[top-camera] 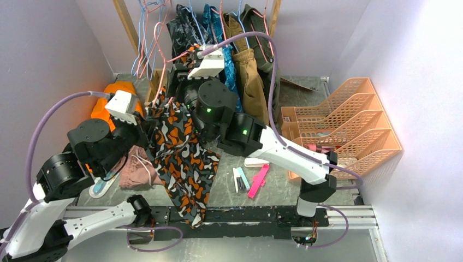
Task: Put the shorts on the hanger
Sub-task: Place the hanger at the clothesline.
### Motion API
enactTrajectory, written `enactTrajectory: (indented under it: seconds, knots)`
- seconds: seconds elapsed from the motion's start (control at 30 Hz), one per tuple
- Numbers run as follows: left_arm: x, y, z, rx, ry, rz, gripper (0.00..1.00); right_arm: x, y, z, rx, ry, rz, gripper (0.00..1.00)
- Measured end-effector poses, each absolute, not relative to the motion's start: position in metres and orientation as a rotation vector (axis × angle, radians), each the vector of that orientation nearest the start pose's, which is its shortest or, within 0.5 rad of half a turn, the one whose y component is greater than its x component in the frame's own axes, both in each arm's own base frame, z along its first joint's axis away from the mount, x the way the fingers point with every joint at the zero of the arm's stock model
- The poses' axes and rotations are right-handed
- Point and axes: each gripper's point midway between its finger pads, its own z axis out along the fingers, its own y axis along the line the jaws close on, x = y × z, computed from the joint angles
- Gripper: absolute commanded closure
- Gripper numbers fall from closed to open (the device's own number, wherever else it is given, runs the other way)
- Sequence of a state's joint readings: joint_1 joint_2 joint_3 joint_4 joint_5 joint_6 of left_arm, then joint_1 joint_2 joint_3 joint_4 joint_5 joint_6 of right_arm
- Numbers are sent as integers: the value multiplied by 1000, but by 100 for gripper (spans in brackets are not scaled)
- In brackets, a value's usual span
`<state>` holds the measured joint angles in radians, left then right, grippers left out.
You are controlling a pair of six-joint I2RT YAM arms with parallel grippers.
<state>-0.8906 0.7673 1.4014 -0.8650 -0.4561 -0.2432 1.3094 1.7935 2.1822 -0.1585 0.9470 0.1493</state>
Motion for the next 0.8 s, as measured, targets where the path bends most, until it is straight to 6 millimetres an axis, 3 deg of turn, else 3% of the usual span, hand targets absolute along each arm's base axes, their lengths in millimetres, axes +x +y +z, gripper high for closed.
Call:
enactTrajectory:
  seconds: [0.17, 0.37, 0.67, 0.8]
  knots:
    - [184, -110, 407, 197, 1749, -402, 93, 243, 417, 532, -71, 1464, 668, 18]
    - [181, -96, 415, 153, 1731, -383, 93, 227, 408, 526, -170, 1495, 727, 13]
    - [165, -63, 454, 69, 1641, -397, 93, 205, 343, 515, -234, 1492, 711, 7]
    - [156, -47, 466, 41, 1597, -403, 93, 203, 323, 496, -264, 1508, 653, 5]
